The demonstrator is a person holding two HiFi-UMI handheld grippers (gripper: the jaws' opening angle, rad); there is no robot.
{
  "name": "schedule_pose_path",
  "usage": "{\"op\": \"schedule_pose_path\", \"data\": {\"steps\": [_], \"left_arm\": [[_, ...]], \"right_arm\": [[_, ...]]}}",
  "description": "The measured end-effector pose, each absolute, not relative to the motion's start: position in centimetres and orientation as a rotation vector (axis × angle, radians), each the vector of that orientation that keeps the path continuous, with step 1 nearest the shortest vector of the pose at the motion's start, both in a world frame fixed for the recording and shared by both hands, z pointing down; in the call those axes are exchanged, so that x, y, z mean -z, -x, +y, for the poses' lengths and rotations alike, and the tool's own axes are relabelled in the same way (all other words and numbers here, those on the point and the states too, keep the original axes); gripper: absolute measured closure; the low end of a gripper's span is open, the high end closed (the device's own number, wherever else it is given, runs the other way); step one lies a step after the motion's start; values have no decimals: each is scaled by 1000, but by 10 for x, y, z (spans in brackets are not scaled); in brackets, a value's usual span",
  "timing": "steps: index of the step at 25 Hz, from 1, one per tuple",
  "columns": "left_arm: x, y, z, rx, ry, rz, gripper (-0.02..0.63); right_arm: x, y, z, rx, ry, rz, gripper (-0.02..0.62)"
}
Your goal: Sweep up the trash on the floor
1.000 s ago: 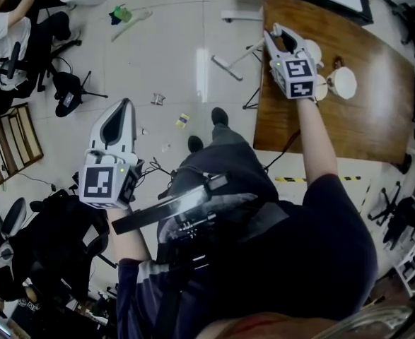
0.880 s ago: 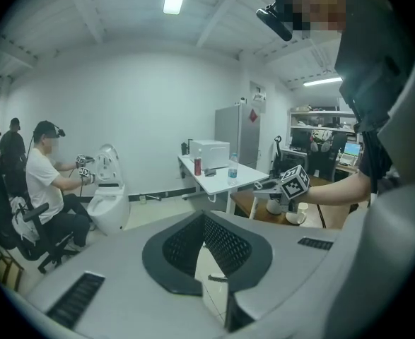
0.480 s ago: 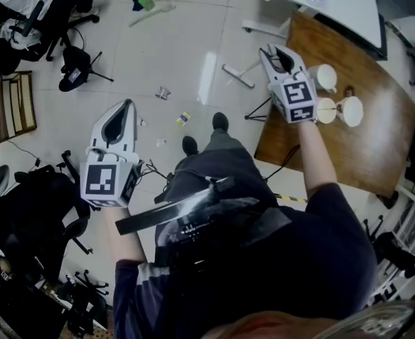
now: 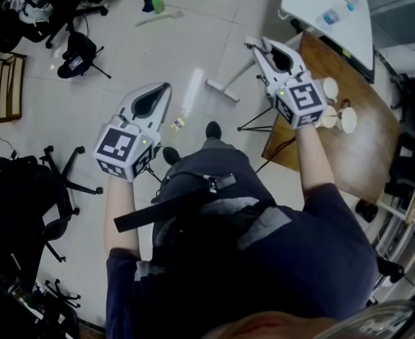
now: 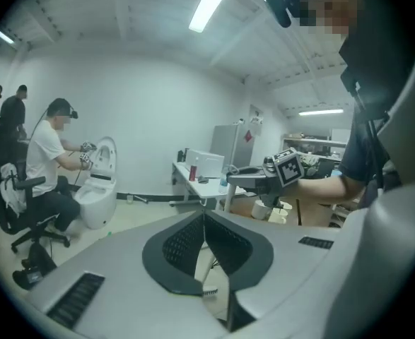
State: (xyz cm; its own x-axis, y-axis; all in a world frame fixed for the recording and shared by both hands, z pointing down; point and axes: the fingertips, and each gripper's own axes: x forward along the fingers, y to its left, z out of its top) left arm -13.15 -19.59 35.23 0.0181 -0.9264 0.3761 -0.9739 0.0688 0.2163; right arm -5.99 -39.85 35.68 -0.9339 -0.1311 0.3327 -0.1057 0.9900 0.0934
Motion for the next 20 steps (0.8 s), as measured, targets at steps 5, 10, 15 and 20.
{"op": "schedule_pose_path", "data": {"steps": [5, 10, 15, 20], "left_arm": [[-347, 132, -190, -219, -2100, -1875, 476], [-363, 152, -177, -371, -2151, -1827, 426], [-370, 168, -172, -449, -2166, -1848, 426], [-388, 182, -160, -571, -2146, -1885, 508]], "right_arm": [[-303, 101, -311, 163, -56, -2867, 479], [-275, 147, -238, 175, 69, -2905, 477], [-270, 179, -183, 183, 162, -2918, 477], [-280, 199, -142, 189, 273, -2893, 477]]}}
